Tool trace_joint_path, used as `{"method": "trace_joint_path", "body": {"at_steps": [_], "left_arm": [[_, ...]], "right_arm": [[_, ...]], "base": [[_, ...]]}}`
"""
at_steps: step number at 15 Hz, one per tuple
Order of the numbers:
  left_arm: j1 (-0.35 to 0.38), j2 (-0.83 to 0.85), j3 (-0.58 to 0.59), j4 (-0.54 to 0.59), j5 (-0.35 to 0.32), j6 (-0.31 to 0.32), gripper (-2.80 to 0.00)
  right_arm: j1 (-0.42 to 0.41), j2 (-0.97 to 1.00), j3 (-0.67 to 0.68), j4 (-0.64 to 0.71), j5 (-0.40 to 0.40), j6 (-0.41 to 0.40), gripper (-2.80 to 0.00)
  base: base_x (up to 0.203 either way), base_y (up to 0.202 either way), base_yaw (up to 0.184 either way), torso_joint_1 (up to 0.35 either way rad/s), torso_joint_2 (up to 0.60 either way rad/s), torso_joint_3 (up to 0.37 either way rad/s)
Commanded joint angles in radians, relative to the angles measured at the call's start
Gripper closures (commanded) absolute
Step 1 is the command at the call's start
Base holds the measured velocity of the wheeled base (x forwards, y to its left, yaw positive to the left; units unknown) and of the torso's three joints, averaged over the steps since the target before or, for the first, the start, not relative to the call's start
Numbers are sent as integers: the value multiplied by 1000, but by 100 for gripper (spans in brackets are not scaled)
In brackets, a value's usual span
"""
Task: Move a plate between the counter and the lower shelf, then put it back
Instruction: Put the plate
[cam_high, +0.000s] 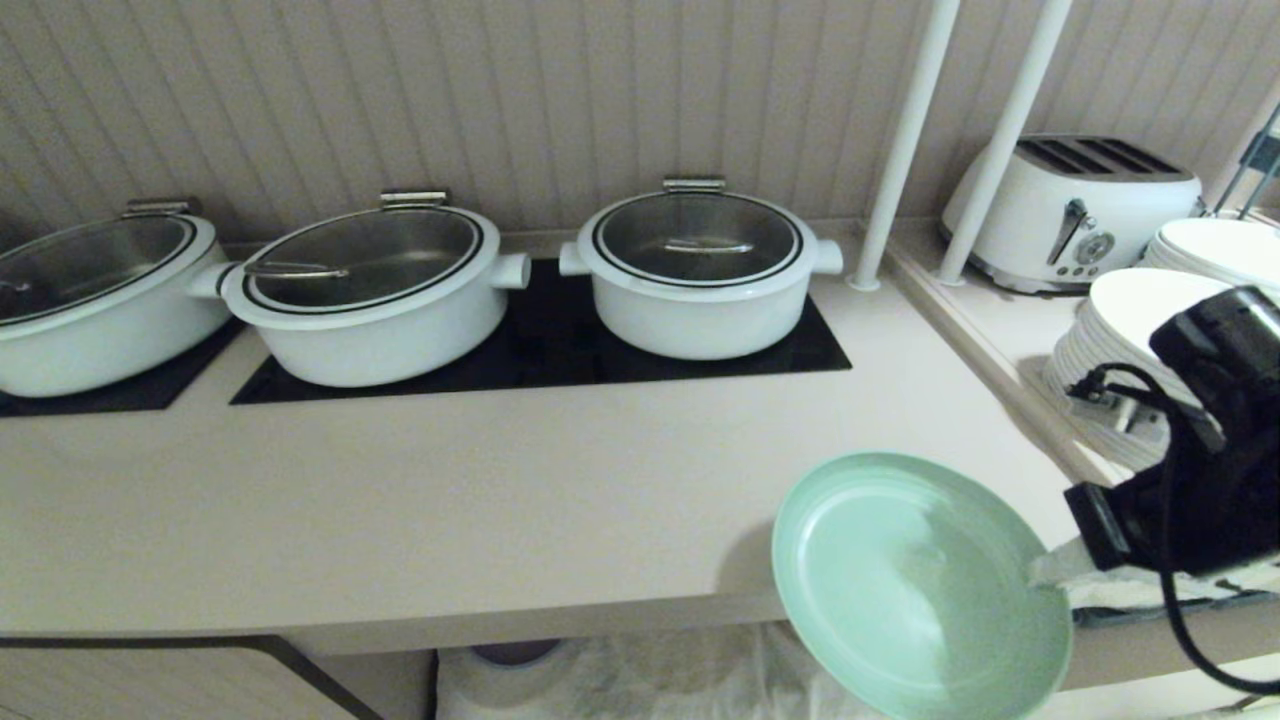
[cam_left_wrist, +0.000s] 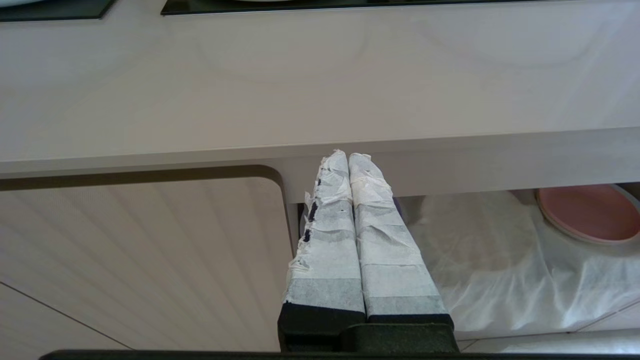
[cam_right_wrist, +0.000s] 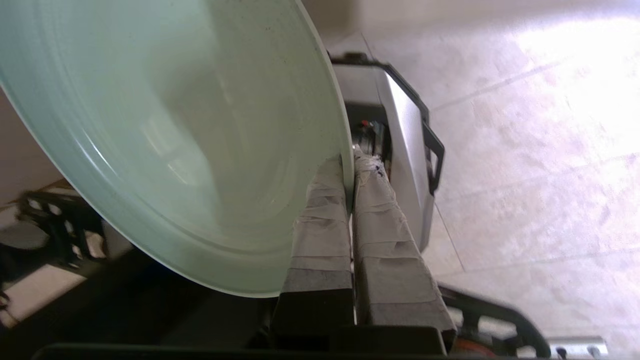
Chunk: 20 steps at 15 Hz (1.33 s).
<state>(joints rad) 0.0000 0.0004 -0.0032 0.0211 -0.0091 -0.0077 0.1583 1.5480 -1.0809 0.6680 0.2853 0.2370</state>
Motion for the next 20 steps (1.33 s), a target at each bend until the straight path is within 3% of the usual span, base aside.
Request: {"method": "trace_joint_path", "body": {"at_steps": [1, 14, 20], "left_arm": [[0, 0, 0, 0, 0, 0, 0], [0, 0, 0, 0, 0, 0, 0], [0, 0, 0, 0, 0, 0, 0]], "right_arm": [[1, 115, -88, 7, 28, 2, 0], [37, 525, -616, 166, 59, 2, 0], [37, 610, -770, 244, 60, 2, 0]], "base": [[0, 0, 0, 0, 0, 0], [0, 0, 0, 0, 0, 0], [0, 0, 0, 0, 0, 0]]}}
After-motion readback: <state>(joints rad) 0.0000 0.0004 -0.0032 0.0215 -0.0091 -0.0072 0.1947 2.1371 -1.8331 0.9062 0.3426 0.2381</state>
